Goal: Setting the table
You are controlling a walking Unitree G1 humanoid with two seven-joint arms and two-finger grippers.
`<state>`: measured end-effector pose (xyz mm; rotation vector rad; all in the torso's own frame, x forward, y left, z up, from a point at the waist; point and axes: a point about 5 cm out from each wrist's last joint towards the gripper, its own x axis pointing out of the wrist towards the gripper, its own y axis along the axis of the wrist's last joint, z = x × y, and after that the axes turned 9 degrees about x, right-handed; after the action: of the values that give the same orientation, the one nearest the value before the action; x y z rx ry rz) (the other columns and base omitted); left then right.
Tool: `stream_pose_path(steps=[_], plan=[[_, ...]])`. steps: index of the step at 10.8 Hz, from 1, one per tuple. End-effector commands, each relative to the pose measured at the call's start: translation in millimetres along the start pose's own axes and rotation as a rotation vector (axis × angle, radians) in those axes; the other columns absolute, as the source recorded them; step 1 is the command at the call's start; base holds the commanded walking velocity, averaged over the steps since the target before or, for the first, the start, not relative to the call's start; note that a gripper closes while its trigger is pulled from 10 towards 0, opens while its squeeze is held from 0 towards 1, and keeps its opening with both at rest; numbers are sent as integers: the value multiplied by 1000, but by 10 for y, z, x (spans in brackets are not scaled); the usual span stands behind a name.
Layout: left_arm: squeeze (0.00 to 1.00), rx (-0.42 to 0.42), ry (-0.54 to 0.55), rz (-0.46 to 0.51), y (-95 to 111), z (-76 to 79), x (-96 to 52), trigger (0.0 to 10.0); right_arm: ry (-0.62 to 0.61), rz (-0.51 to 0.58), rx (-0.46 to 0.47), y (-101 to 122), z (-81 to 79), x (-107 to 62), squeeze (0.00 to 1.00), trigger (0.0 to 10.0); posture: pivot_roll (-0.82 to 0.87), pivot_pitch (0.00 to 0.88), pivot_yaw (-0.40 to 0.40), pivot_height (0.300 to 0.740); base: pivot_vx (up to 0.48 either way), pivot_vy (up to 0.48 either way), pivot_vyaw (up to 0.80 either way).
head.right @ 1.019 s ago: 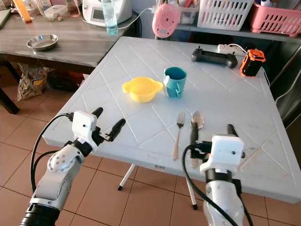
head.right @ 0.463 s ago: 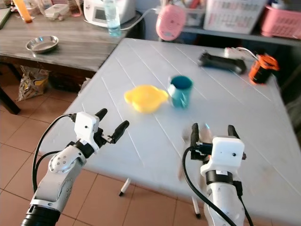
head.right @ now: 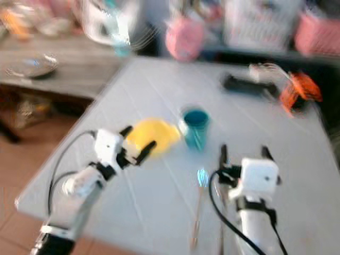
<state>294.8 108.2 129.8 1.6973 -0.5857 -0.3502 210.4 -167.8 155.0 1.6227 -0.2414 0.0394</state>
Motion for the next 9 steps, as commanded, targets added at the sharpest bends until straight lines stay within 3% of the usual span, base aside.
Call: stream_pose_path(steps=[1,5,7,9], plan=[[0,-8,38,-21,-47,-66,-53,10000,8,-8,9,-11,-30,-16,0,10000,81,114,15,740,0,0,0],[0,-2,65,-37,-69,-83,-87,10000,17,-13,0,-8,-24,-32,0,10000,75,117,9,740,0,0,0],[0,-32,46,-68,-117,-65,-105,10000,20,-16,0,-6,-27,-40,0,10000,74,116,7,740,0,0,0],[0,-9,54,-113,-169,-85,-104,10000,16,-18,1,-3,-14,-46,0,10000,72,120,7,740,0,0,0]])
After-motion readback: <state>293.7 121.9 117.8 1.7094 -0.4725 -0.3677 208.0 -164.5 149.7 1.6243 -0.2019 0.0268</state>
